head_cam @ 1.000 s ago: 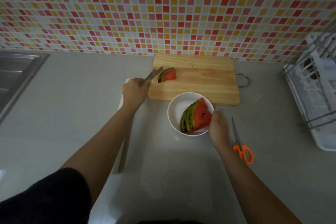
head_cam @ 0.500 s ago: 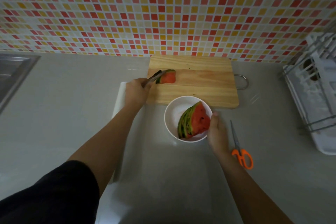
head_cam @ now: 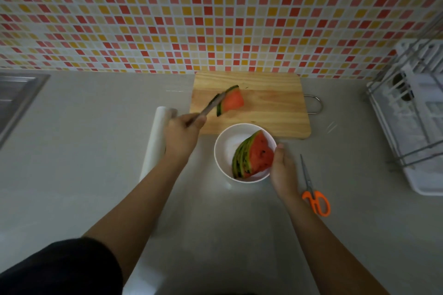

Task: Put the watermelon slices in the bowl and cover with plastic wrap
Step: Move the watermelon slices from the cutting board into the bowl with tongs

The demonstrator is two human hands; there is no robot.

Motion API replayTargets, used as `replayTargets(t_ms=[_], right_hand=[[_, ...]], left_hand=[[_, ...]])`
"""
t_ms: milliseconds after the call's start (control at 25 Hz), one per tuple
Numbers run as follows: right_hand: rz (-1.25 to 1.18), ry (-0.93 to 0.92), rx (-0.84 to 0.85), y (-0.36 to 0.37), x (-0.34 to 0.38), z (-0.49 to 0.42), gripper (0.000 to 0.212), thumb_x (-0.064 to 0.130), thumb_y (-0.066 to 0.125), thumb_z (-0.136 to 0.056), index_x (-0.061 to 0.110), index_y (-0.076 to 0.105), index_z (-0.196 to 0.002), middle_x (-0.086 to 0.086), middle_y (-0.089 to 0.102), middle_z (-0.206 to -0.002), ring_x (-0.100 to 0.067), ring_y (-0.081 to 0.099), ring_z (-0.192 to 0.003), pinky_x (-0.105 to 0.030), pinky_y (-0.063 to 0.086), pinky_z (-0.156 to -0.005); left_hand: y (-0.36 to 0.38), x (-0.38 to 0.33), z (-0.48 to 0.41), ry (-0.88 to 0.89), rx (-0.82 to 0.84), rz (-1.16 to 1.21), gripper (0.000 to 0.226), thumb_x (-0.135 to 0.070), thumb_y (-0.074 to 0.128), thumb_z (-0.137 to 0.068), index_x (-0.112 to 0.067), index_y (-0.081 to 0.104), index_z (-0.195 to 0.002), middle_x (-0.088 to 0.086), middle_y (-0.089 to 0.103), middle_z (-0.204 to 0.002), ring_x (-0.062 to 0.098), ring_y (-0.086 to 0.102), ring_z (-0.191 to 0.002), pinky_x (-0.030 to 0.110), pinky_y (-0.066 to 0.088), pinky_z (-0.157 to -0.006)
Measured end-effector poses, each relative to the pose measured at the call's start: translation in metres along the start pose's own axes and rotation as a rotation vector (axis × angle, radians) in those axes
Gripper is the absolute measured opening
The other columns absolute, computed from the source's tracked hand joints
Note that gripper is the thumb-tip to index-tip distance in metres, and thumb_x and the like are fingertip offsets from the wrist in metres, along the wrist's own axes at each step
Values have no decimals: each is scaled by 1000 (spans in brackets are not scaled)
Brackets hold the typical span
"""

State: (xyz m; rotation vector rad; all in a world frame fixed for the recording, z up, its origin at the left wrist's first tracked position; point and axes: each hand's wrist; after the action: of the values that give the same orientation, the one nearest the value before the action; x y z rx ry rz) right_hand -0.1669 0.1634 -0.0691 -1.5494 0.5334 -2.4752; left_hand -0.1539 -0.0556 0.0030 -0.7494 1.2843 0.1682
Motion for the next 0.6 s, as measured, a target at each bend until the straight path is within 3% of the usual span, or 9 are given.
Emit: replayTargets(t_ms=[120,240,400,480,600], right_hand=[[5,14,-10,0,2,0,64,59,22,-89,14,57,-119,-16,59,-123,-33,52,-114,-33,31,-82],[21,-7,7,-2,2,1,64,59,21,-90,15,58,-117,-16,59,-122,-32,53,-112,-32,32,-82],[27,1,12,-3,6,4,64,57,20,-91,13,58,-117,-17,60,-120,-32,53,-111,-32,33,-82],[26,3,21,-3,6,3,65,59,19,-90,14,59,-116,-16,61,-118,-32,55,-109,-34,38,-84],[34,3,31,-3,6,3,67,60,19,-89,15,59,-116,-16,61,-119,-31,55,-110,-36,40,-88]], left_hand=[[-14,5,55,-244,149,236,16,-26,69,-83,-23,77,-69,-12,62,-54,1,40,-41,15,36,-43],[-28,10,91,-261,136,71,14,-30,68,-84,-23,76,-75,-12,65,-57,1,48,-46,18,38,-48],[-26,-5,97,51,114,-469,28,-31,57,-91,-9,70,-80,14,67,-68,30,61,-68,31,31,-52],[-18,-12,97,192,151,-660,34,-32,52,-95,-4,66,-82,17,67,-73,35,61,-73,31,30,-55],[-11,-15,96,262,161,-791,36,-33,46,-97,-3,61,-85,17,67,-83,36,60,-77,32,28,-59]])
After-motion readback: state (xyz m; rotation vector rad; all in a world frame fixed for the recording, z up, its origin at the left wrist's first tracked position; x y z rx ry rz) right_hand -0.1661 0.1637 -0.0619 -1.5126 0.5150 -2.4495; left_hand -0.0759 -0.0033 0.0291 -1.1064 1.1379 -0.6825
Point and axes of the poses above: each hand's wrist, its own z-axis away from the middle knuckle, its own y-axis out of the palm, x = y × z
